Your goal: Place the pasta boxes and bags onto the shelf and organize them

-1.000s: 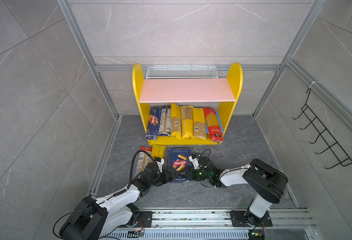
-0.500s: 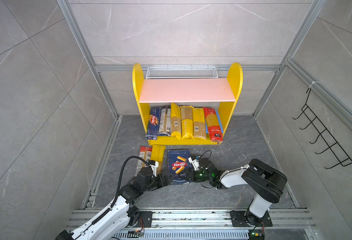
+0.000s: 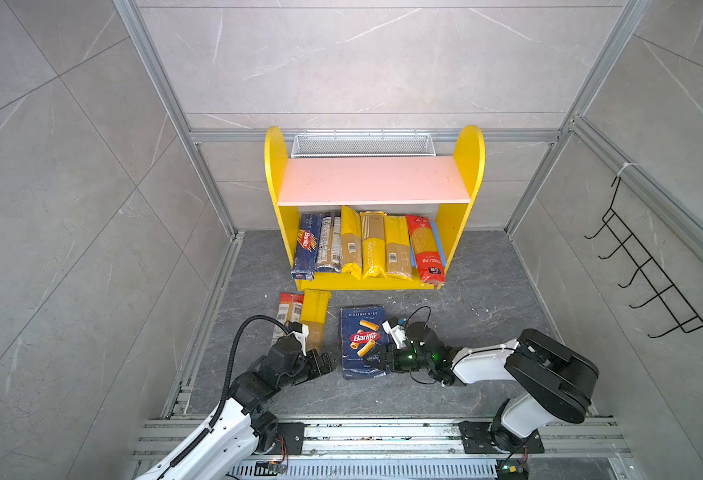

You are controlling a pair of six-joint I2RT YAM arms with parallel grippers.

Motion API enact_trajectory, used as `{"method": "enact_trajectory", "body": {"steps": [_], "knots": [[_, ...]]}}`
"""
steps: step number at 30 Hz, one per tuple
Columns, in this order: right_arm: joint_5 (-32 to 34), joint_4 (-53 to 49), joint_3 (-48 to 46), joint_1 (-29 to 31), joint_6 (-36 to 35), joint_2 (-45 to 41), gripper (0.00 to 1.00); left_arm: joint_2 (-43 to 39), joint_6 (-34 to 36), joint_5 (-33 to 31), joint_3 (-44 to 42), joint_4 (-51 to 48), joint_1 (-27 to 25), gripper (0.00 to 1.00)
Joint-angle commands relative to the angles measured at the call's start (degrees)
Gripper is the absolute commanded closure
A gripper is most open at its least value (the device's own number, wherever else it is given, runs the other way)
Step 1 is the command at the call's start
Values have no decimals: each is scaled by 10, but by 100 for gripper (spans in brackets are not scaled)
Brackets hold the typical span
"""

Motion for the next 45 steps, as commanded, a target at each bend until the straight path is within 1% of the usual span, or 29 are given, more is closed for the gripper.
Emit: {"method": "enact_trajectory", "body": {"steps": [1, 11, 19, 27, 35, 40, 45], "knots": [[-9, -14, -13, 5, -4, -42, 67, -20, 20, -17, 28, -34, -1, 2], [1, -115, -16, 17, -24, -161, 70, -97, 16, -40, 36, -102, -2, 2], [10, -236, 13, 30, -53, -265, 71, -141, 20, -67, 53, -153, -2, 1], [11, -329, 54, 35, -77, -338, 72, -125, 15, -72, 60, -139, -2, 1], [11, -417, 125, 34, -108, -384, 72, -99, 23, -84, 81, -131, -2, 1], [16, -459, 171, 34, -125, -395, 72, -90, 30, -92, 96, -131, -2, 1], [22, -502, 225, 34, -145, -386, 72, -75, 36, -99, 111, -131, -2, 1]]}}
